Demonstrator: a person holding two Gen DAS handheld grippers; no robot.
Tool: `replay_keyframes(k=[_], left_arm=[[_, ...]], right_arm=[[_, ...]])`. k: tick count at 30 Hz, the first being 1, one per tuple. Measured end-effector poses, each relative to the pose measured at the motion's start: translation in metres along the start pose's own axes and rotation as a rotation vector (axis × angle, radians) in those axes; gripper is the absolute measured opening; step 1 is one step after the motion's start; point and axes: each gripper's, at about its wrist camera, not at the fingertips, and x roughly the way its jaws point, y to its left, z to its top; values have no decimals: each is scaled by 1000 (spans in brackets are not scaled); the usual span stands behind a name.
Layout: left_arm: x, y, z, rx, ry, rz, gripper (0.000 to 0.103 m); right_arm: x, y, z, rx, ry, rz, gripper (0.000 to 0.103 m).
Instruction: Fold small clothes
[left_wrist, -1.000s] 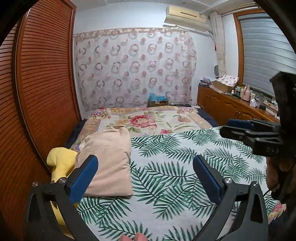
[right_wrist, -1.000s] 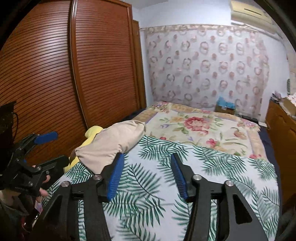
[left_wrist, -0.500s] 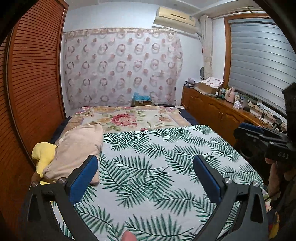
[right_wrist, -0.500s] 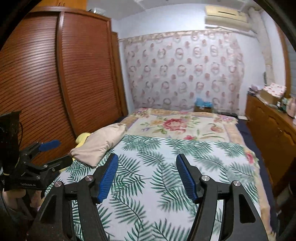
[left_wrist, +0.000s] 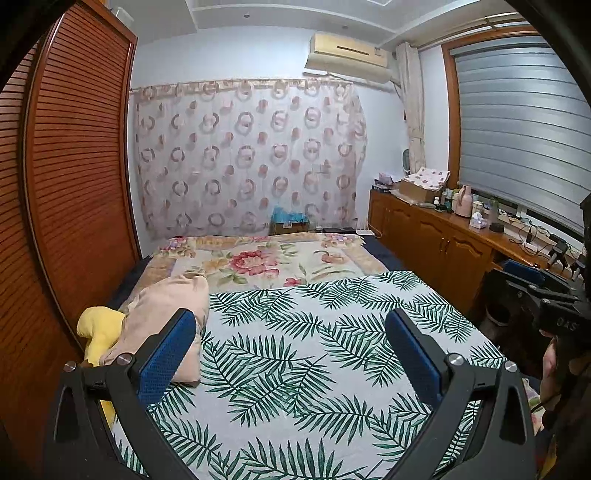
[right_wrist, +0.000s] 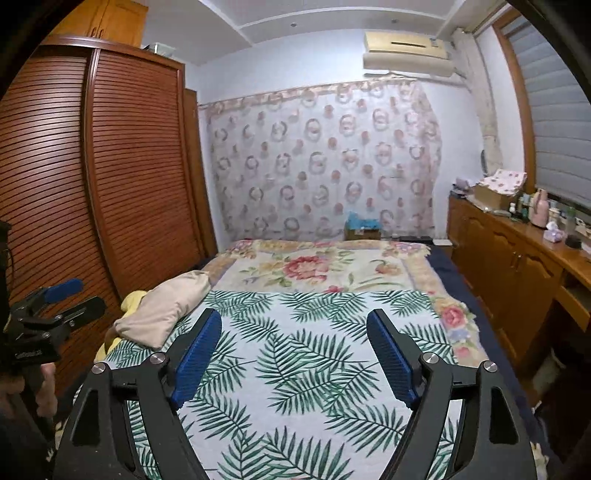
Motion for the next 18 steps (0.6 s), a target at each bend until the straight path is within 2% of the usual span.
replay_keyframes(k=[18], left_arm=[[-3, 1, 0, -3, -7, 8, 102]], right_arm=[[-2, 1, -10, -18, 0, -26, 83]])
